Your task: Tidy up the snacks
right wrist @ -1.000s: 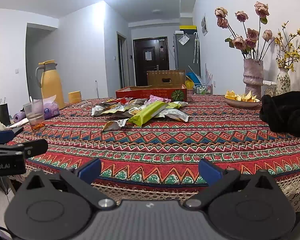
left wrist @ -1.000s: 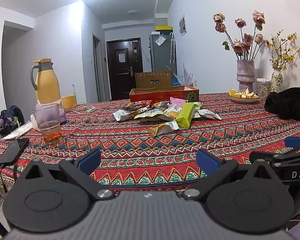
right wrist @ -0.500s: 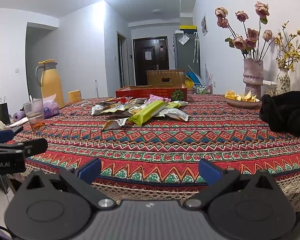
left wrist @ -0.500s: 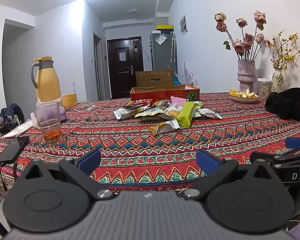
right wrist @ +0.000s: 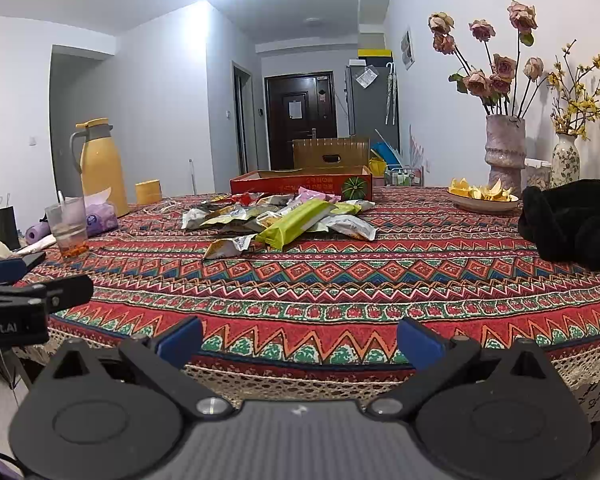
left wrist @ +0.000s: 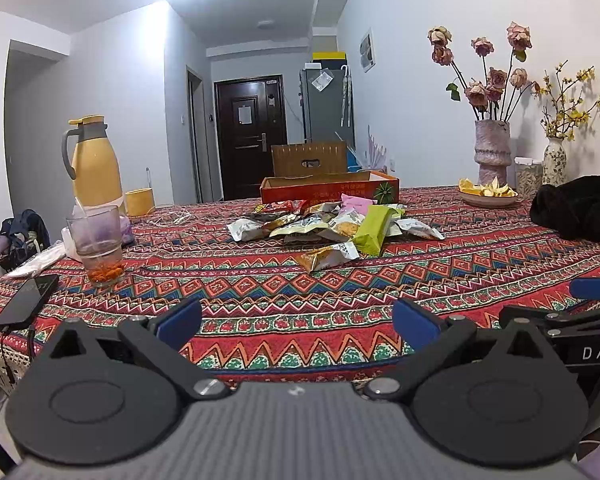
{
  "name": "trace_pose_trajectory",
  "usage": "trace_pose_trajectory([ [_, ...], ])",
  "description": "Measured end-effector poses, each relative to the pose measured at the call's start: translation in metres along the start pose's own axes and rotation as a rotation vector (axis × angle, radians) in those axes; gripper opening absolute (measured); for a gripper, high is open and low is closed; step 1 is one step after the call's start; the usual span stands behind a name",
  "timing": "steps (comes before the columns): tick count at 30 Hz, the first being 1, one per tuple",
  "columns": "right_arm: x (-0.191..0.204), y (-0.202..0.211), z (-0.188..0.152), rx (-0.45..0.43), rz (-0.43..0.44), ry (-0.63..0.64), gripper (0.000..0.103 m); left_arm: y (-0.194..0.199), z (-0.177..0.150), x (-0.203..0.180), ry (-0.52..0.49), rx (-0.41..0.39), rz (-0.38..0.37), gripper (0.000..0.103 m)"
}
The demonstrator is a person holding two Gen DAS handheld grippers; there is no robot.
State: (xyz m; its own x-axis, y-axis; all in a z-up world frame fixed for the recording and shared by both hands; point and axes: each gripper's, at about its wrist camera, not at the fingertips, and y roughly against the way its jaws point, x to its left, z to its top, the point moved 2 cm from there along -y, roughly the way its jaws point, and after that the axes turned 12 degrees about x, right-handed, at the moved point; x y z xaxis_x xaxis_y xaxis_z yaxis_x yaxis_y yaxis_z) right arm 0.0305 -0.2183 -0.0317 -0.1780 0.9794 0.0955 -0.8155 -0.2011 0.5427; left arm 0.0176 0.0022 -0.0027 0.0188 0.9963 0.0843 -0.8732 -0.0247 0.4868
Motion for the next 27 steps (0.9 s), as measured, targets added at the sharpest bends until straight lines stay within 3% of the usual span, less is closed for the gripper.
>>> trace_pose_trajectory([
  [27, 0.0010, 0.0010, -0.0008, 0.003, -0.005, 0.002, 0.103, 0.0001, -0.0016, -0.0018, -0.005, -0.005, 0.002, 0.103],
])
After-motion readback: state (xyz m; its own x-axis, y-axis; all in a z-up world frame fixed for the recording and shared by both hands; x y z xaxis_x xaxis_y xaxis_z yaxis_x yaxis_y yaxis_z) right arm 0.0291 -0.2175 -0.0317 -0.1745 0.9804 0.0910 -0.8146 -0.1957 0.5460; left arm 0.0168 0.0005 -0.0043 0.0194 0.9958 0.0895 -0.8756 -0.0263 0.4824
